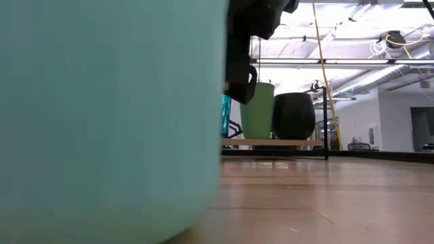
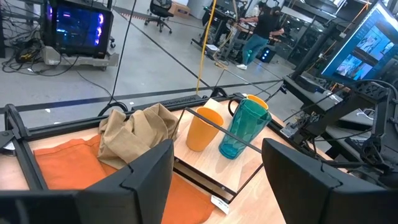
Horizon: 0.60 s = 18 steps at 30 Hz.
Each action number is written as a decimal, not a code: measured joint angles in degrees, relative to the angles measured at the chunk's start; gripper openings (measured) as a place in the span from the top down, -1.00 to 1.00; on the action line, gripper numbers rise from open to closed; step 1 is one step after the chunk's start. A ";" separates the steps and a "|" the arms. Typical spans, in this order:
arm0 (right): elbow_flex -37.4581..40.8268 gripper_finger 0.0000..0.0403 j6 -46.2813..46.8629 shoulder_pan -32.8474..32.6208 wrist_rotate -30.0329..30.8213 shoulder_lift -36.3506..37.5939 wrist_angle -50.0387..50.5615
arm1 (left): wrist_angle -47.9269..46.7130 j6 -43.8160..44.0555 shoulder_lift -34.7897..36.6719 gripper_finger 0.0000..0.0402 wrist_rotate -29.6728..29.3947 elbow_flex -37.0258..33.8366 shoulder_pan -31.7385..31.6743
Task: Stack small to large cups/mugs on shelf
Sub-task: Put the blue mug on the shelf
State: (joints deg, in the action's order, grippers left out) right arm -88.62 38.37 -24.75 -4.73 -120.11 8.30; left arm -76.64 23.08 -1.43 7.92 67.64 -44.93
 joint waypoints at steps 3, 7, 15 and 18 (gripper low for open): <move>0.00 0.65 0.00 0.00 0.00 0.00 0.48 | 0.00 -0.05 0.00 -0.21 0.00 0.00 0.00; 0.02 0.94 0.14 0.00 0.00 -0.02 0.64 | -0.02 -0.08 0.00 -0.21 0.00 0.00 0.00; 0.02 0.98 4.65 0.00 1.41 -0.02 1.36 | -0.02 -0.56 0.00 -0.21 -0.02 0.00 0.00; 0.02 0.99 5.80 0.05 2.31 0.22 1.42 | -0.02 -0.56 0.00 -0.21 -0.02 0.00 0.00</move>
State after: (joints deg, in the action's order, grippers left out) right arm -88.60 44.17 -24.70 -2.42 -119.90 9.72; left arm -76.66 22.52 -1.43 7.91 67.64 -44.93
